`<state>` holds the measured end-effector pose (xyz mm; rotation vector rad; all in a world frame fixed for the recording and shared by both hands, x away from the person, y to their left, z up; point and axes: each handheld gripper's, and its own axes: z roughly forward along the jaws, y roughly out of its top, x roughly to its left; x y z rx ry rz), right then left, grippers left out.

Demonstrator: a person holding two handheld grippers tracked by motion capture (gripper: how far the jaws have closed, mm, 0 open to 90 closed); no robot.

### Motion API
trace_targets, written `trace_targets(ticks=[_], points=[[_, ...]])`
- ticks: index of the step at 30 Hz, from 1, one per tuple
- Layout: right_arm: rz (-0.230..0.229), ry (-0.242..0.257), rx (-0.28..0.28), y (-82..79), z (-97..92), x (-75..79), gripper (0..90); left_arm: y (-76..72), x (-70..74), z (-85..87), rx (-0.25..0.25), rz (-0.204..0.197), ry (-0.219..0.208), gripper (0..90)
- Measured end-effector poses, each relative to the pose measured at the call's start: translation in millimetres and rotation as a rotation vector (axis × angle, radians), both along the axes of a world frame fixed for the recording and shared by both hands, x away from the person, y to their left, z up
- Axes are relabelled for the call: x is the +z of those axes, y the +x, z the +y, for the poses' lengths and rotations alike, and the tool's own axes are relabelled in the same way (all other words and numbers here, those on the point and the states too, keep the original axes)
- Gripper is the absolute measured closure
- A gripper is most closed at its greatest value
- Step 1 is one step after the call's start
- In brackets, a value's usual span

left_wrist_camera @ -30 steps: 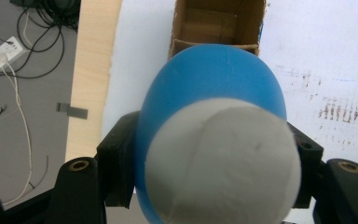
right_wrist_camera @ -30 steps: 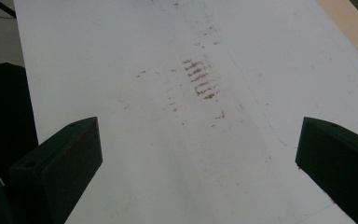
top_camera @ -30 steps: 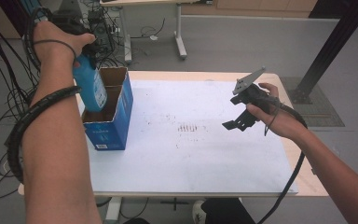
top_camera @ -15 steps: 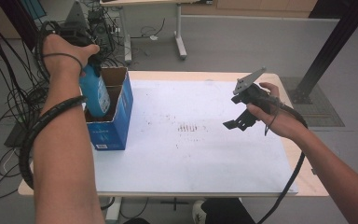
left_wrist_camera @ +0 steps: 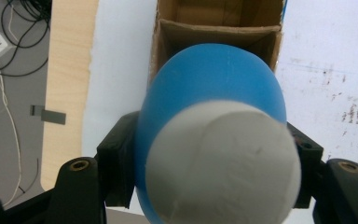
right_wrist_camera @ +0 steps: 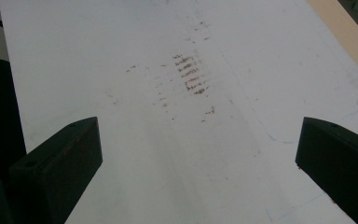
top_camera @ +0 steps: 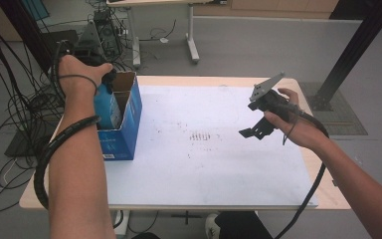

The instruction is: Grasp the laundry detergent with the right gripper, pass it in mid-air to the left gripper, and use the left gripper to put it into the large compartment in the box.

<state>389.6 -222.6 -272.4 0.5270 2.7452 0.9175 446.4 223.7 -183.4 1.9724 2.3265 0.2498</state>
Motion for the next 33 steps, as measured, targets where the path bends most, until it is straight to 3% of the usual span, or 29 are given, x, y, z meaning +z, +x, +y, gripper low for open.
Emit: trace_targets(ticks=[14, 33], points=[[-0.001, -0.006, -0.01, -0.2, -0.3, -4.7, 0.3, 0.7, -43.6, -3.2, -0.023, 0.019, 0.014, 35.9], [0.011, -0.022, -0.014, 2.8, -1.1, -13.5, 0.3, 2.1, -76.5, -4.4, -0.041, 0.016, 0.011, 35.9]])
